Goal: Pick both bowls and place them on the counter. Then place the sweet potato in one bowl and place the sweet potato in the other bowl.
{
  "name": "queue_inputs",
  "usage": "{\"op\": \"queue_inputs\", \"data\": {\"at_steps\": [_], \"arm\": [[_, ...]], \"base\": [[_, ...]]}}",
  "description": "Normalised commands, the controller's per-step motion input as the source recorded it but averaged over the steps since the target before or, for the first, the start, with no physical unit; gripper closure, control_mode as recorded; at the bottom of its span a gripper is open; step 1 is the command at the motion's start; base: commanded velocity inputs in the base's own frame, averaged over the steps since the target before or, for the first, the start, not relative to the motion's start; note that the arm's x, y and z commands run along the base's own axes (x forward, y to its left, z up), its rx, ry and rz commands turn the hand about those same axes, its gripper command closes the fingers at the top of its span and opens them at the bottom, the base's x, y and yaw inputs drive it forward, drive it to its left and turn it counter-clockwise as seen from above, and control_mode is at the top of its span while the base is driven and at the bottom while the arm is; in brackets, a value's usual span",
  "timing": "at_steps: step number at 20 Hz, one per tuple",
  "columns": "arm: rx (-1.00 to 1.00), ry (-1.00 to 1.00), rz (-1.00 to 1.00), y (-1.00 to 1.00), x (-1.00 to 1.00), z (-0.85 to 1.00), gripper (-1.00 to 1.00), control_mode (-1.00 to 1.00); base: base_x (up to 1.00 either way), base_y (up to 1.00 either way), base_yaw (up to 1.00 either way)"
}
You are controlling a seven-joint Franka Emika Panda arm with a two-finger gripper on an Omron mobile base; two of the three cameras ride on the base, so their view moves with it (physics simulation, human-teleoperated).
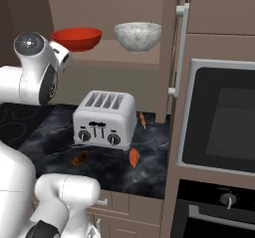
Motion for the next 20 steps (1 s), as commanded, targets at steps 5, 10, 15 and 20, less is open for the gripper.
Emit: {"op": "queue_inputs", "data": {"at_steps": [5, 10, 15, 20], "arm": [[-0.20, -0.25, 0.17, 0.27, 0.00, 0.35, -1.00, -1.00], [-0.05, -0.01, 0.23, 0.24, 0.00, 0.48, -1.00, -1.00], [-0.03, 0.00, 0.21, 0.14, 0.00, 0.48, -1.00, -1.00], [-0.11, 0.00, 0.16, 0.08, 0.00, 0.31, -1.00, -1.00]], "base": [[0.00, 0.00, 0.00], [0.00, 0.00, 0.00], [0.00, 0.00, 0.00], [0.00, 0.00, 0.00]]}}
